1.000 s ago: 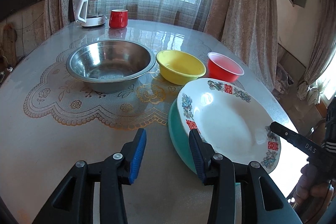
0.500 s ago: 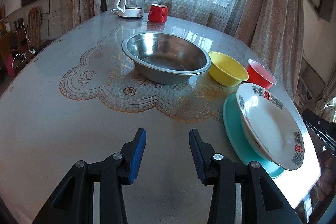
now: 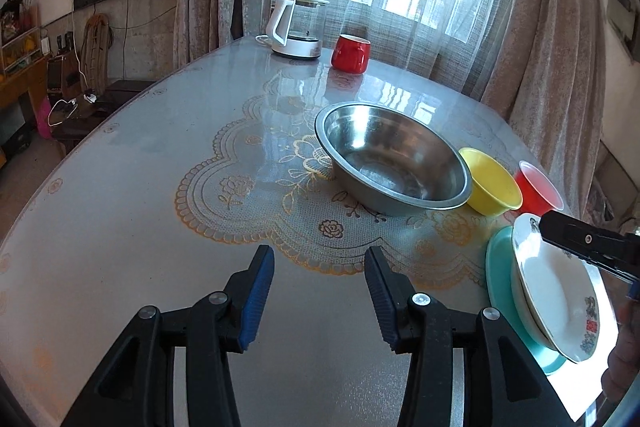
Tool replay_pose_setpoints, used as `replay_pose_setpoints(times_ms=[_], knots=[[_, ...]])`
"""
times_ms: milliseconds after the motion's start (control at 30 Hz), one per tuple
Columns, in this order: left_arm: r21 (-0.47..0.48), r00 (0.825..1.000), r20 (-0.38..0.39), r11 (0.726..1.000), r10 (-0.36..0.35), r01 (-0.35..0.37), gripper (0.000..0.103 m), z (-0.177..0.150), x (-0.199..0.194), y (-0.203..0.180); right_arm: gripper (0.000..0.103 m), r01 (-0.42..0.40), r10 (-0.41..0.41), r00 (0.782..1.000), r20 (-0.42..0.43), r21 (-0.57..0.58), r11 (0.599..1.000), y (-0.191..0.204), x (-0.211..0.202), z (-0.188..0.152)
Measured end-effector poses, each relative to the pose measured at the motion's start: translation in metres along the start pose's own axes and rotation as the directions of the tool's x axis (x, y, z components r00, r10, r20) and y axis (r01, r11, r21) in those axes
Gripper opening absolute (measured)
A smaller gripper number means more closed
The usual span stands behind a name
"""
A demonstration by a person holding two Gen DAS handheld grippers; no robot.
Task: Organize plates and bowls
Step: 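Move the left gripper over to the rim of the steel bowl, then close the left gripper on the steel bowl rim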
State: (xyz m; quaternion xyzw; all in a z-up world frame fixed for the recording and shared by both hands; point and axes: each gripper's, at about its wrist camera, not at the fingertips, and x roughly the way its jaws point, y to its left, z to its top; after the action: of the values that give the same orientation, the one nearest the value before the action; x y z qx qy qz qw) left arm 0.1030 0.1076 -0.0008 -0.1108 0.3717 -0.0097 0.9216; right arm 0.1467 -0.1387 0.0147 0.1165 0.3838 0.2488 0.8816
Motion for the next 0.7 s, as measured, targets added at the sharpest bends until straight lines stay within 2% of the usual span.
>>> replay_pose_setpoints(times_ms=[100,300,533,700], knots=[[-0.025,1.000,-0.009,1.000,-0.013,0.012,0.048,0.015,0.006,0.007,0.040,-0.021,0.023,0.999,-0.037,0.057,0.998,-0.004,0.023,0.012],[-0.058,0.999,-0.026,0.997,-0.046,0.044,0.051,0.041,0.025,0.014,0.040,0.017,-0.007,0.996,-0.091,0.111,0.994,-0.014,0.059,0.032],[-0.080,0.996,-0.051,0.995,-0.068,0.064,0.051,0.063,0.052,0.012,0.040,0.044,-0.026,0.993,-0.112,0.161,0.986,-0.026,0.081,0.047],[-0.078,0.995,-0.065,0.994,-0.081,0.075,0.049,0.074,0.076,0.008,0.044,0.060,-0.038,0.991,-0.125,0.178,0.982,-0.032,0.093,0.054]])
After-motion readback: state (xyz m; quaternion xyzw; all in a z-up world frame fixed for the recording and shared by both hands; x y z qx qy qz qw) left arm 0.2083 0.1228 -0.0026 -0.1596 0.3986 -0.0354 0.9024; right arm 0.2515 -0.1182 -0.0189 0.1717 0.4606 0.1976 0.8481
